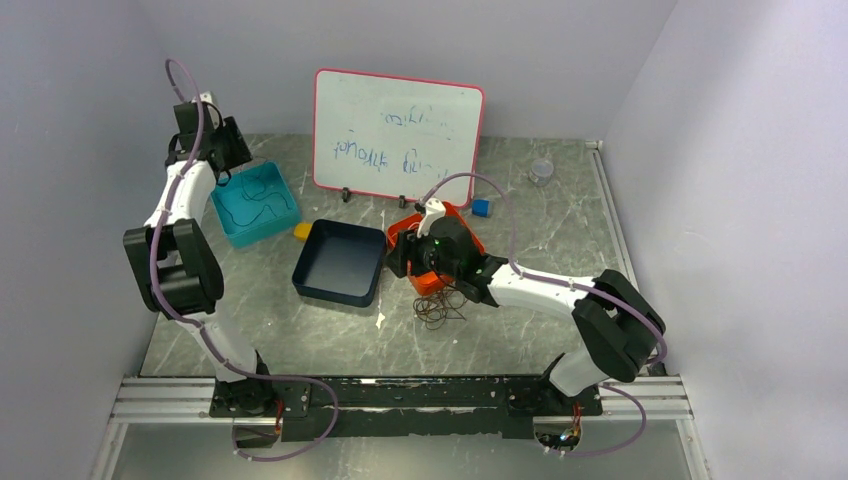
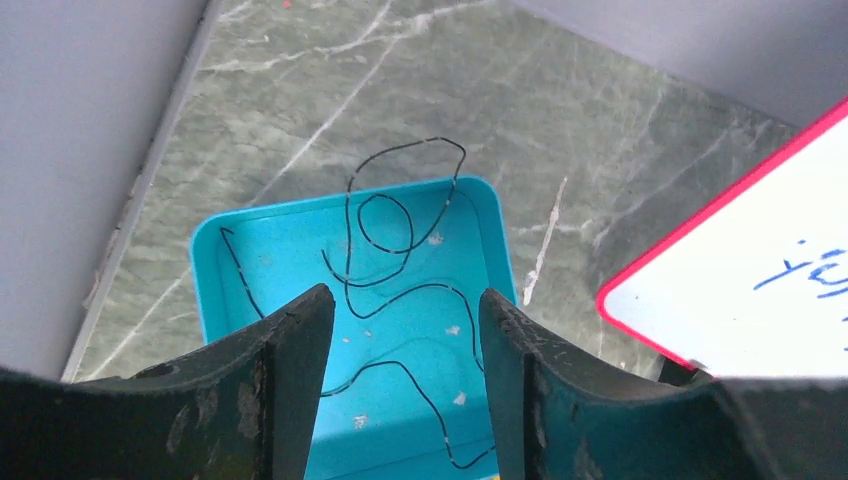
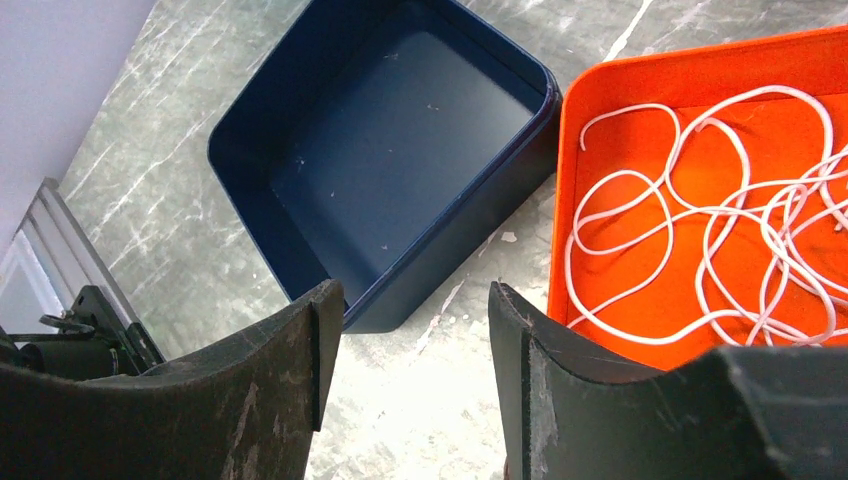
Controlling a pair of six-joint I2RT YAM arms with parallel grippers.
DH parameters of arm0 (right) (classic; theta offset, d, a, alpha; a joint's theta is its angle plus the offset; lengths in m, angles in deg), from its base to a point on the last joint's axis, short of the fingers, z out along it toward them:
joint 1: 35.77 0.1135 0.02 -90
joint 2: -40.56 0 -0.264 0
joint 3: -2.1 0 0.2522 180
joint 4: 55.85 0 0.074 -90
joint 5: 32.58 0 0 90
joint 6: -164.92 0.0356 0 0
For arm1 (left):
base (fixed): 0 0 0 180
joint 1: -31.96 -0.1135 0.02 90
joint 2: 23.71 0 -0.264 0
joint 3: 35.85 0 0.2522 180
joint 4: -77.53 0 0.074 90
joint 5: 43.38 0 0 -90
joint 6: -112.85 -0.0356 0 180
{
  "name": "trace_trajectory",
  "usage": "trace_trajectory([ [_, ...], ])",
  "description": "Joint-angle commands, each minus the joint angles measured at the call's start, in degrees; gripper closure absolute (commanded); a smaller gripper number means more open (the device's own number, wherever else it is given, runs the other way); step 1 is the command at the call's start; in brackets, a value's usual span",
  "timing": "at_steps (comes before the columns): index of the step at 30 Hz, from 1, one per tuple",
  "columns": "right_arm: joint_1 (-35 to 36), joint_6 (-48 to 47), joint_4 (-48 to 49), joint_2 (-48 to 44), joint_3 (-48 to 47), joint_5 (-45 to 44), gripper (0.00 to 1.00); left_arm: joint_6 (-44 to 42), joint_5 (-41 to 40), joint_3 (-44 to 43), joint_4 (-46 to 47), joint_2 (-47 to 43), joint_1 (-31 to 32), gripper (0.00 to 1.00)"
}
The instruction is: Untangle the cables
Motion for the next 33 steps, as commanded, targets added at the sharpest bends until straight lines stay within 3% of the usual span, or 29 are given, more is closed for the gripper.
trace_trajectory([
  [1,0.06,-0.14,-0.03,0.36,-0.35,0.36,0.41,-1.29,-1.43,-3.29,-2.08,2.11,-1.39,0.41],
  [9,0.02,-1.01,-1.45,-0.22,-0.14,-0.95,0.41,-3.16,4.31,-8.06,-3.05,8.49,-2.23,0.44],
  [14,0.05,-0.82,-1.39,-0.17,0.07,-1.03,0.41,-5.67,11.56,-5.49,0.21,9.0,-1.53,0.46],
  [33,0.08,-0.73,-2.36,-0.34,0.26,-0.84,0.41,-12.8,11.54,-10.91,0.57,17.02,1.24,0.51],
])
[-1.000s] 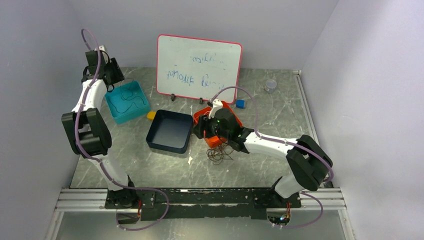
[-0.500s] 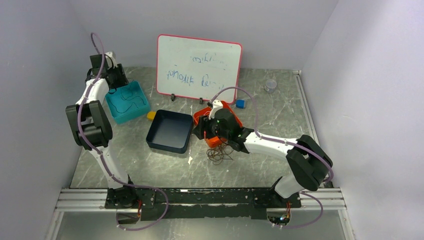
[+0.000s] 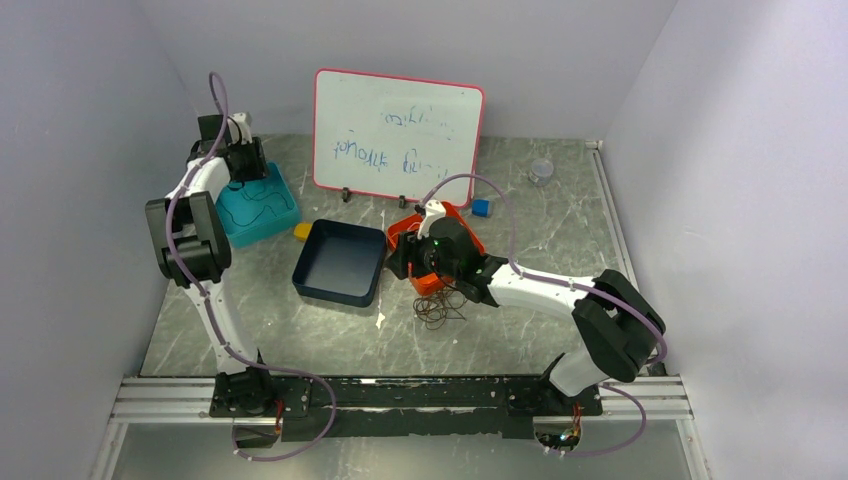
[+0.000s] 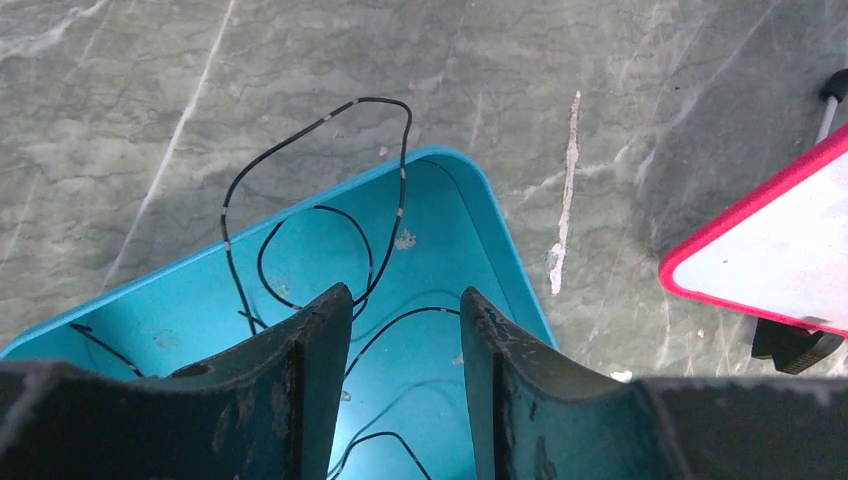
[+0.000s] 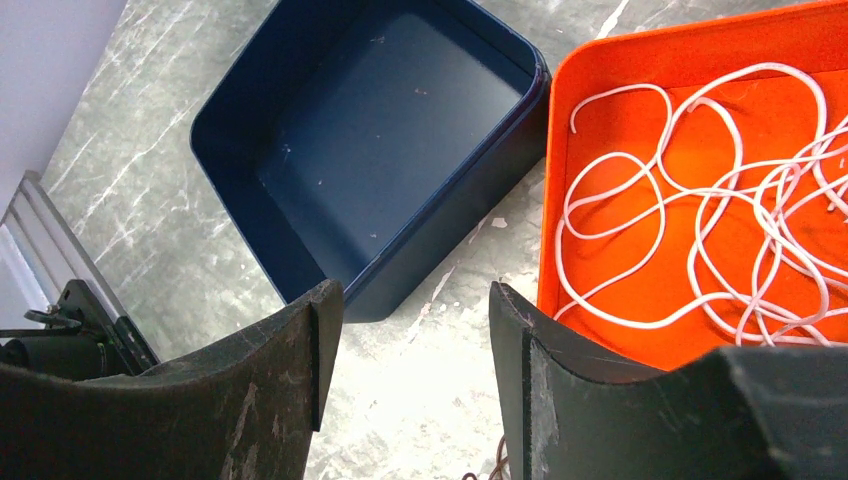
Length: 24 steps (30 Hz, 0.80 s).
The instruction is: Untangle the cables
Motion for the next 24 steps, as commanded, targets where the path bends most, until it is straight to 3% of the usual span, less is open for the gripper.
trace_trajectory([
  [1,0.06,-0.61,-0.48,-0.26,0.24,-0.24,0.41,-2.32,-0.1,-3.22,1.35,1.09,0.87,0.51],
  [12,0.03,-0.87,-0.92,0.1,0.02,-0.26,0.41,-3.06,-1.79,-3.86,1.86,3.14,1.18,0.53],
  [24,0.08,-1.26,-1.05,0.74,-0.58,0.23,0.41,-2.67,-2.27,-4.07,0.97,4.59,1.66,0.79],
])
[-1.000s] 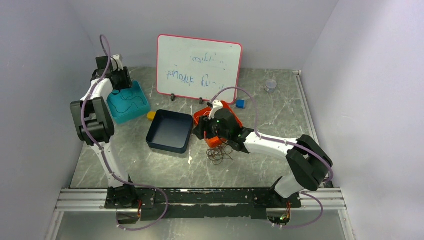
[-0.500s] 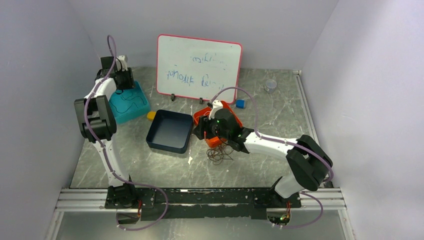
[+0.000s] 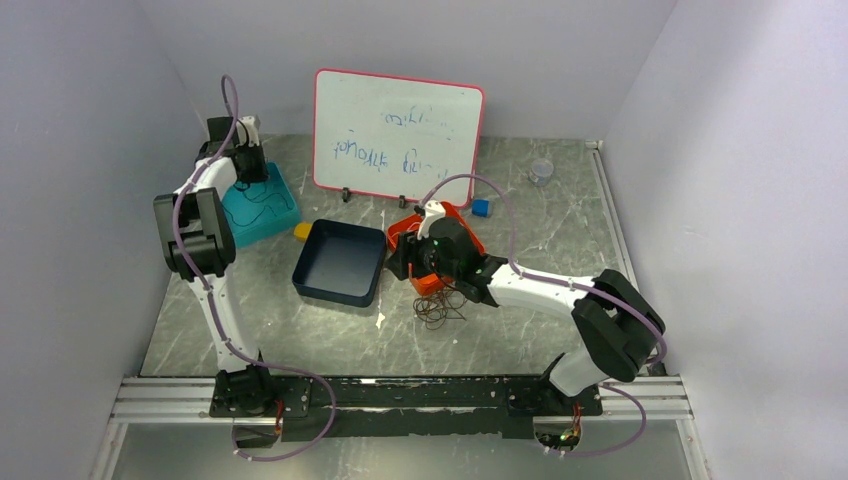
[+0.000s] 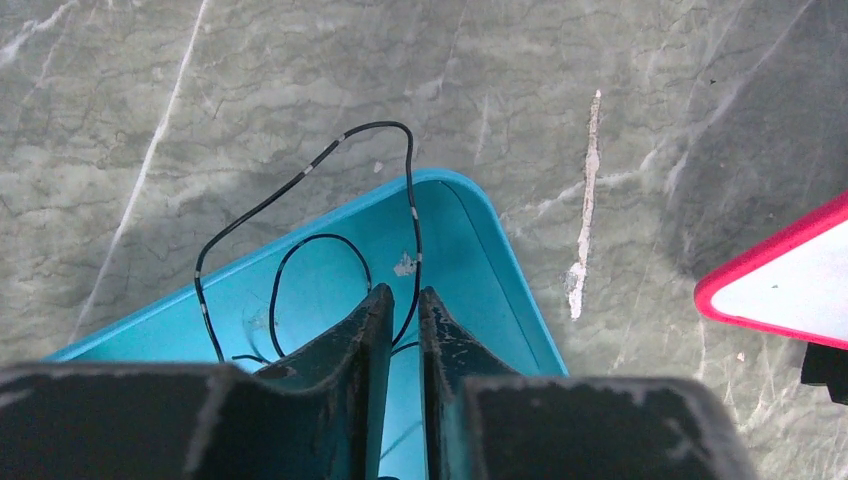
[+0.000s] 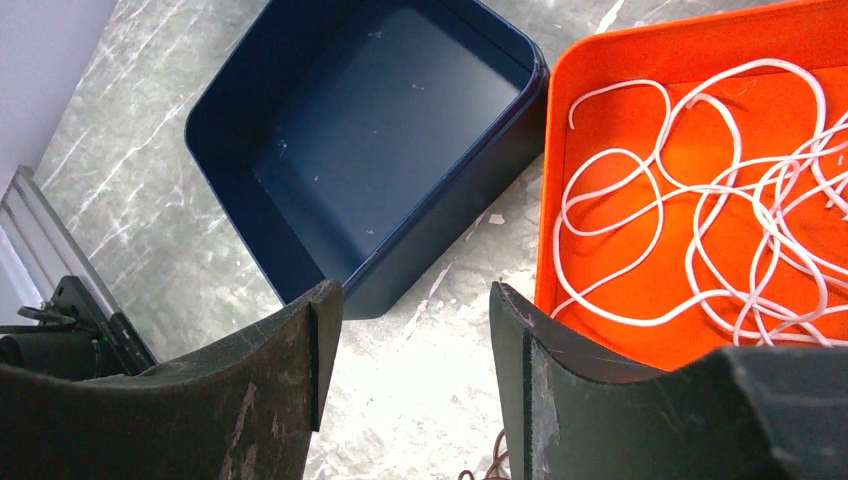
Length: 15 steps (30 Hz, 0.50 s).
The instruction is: Untangle the cables
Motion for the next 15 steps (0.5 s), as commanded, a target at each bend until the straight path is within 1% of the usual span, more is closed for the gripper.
trace_trajectory([
  [1,0.04,-0.85,-0.57,0.76,-0.43,0.26,0.41,-0.2,-1.18,-1.09,0.65,-0.08,0.37,0.82],
  [4,0.08,-0.73,-0.18,1.03,-0.46,0.51,0.41,0.33,-1.68,0.92,1.03,-1.88,0.37,0.88],
  [7,0.03,-0.64,0.13,1.29,-0.6,0.96,0.41,1.15,-2.18,3.41,1.09,-3.86,0.37,0.92],
  [15,0.08,-0.5,0.33,1.21,-0.5,1.64,0.41,3.0,-0.82,8.45,-0.18,-6.08,0.37,0.93],
])
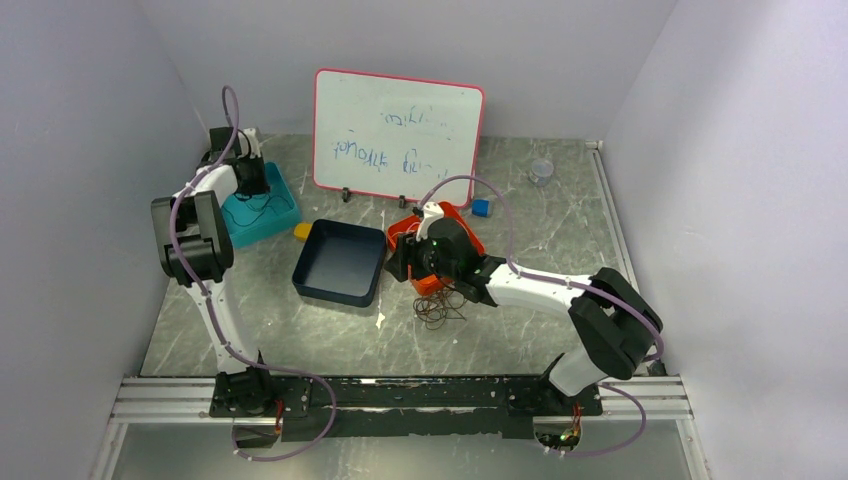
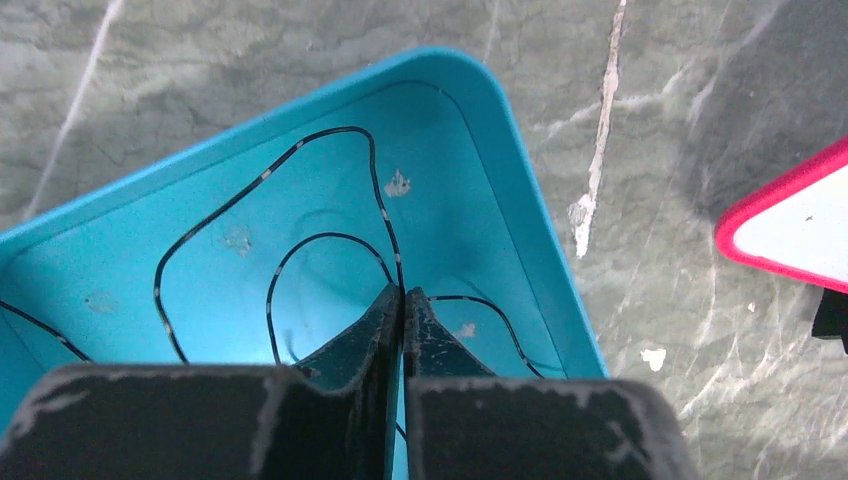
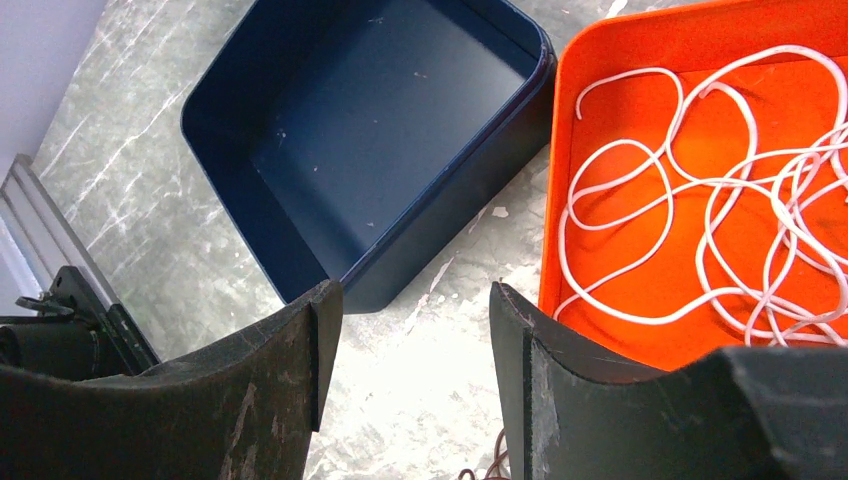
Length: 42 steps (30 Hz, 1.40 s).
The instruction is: Untangle the cables
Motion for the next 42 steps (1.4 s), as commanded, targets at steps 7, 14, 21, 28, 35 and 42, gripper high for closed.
trace_trajectory([
  [7,0.06,-0.38,0.45,-0.04,-0.32,0.6,0.41,2.6,-1.4,-0.03,-3.32,-2.13,0.2,0.88],
  [14,0.08,-0.15,0.56,0.07,-0.3,0.66,0.41,4.69,-3.96,-1.19,-2.53,-8.89,0.19,0.56],
  [21,0.04,-0.35,0.55,-0.88,-0.06,-0.74,0.41,6.26,-7.35,1.04,-1.49,-16.83,0.18,0.46],
  [28,0.05,-1.01,0.23,-1.74,-0.13,-1.41,0.41,7.13,-8.35,3.24,-1.96,-20.53,-0.31,0.46],
  [35,0.06,-1.61,-0.2,-5.44,1.33,-5.68,0.4,10.06,-1.77,10.35,1.06,-27.02,-0.4,0.46],
  [42,-0.07,-2.57,-3.78,-11.5,2.41,-15.99,0.4,13.78,4.7,21.65,3.6,-38.1,0.91,0.46],
])
